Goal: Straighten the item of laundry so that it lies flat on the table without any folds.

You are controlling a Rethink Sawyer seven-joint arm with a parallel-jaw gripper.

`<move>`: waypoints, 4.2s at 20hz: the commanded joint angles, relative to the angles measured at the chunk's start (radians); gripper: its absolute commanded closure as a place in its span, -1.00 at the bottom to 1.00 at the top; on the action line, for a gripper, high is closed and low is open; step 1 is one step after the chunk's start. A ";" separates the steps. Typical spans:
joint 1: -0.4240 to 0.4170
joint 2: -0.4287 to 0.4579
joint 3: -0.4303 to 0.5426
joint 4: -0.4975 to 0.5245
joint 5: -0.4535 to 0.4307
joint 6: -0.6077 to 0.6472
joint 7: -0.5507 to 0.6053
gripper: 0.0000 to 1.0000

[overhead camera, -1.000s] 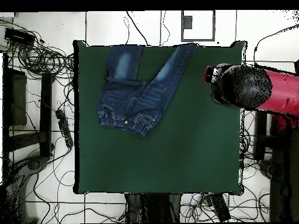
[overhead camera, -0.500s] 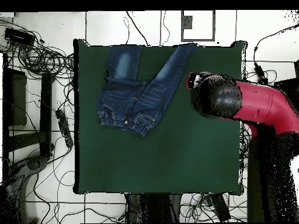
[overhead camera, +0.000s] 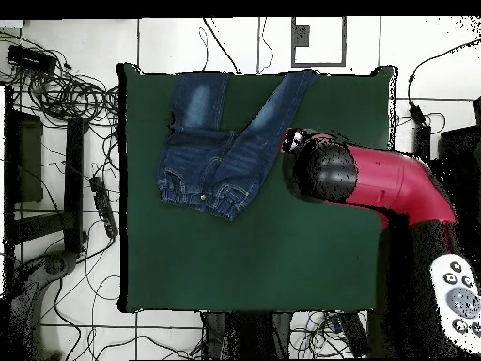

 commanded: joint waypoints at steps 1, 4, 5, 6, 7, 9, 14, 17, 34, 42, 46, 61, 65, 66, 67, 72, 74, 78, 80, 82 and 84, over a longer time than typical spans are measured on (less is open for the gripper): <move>0.078 0.046 -0.054 0.189 0.066 -0.085 0.300 -1.00; 0.105 0.056 -0.078 0.204 0.077 -0.123 0.327 -1.00; 0.111 0.060 -0.084 0.209 0.081 -0.134 0.333 -1.00; 0.116 0.063 -0.088 0.215 0.088 -0.145 0.337 -1.00; 0.125 0.066 -0.096 0.218 0.094 -0.154 0.344 -1.00; 0.143 0.070 -0.113 0.227 0.109 -0.172 0.357 -1.00; 0.201 0.099 -0.163 0.237 0.125 -0.243 0.390 -1.00; 0.258 0.121 -0.211 0.240 0.143 -0.283 0.426 -1.00; 0.351 0.242 -0.288 0.246 0.214 -0.503 0.450 -1.00; 0.376 0.334 -0.295 0.249 0.289 -0.552 0.467 -1.00; 0.387 0.356 -0.295 0.258 0.327 -0.556 0.466 -1.00; 0.401 0.379 -0.274 0.337 0.477 -0.481 0.476 -1.00; 0.376 0.383 -0.232 0.358 0.498 -0.434 0.453 -1.00; 0.369 0.384 -0.217 0.368 0.506 -0.426 0.452 -1.00; 0.371 0.383 -0.210 0.376 0.524 -0.407 0.460 -1.00; 0.387 0.385 -0.179 0.403 0.577 -0.406 0.472 -1.00; 0.387 0.388 -0.165 0.411 0.589 -0.423 0.469 -1.00; 0.388 0.382 -0.142 0.438 0.625 -0.456 0.486 -1.00; 0.384 0.382 -0.128 0.446 0.636 -0.469 0.486 -1.00; 0.372 0.381 -0.117 0.455 0.643 -0.483 0.482 -1.00; 0.368 0.384 -0.116 0.457 0.654 -0.496 0.483 -1.00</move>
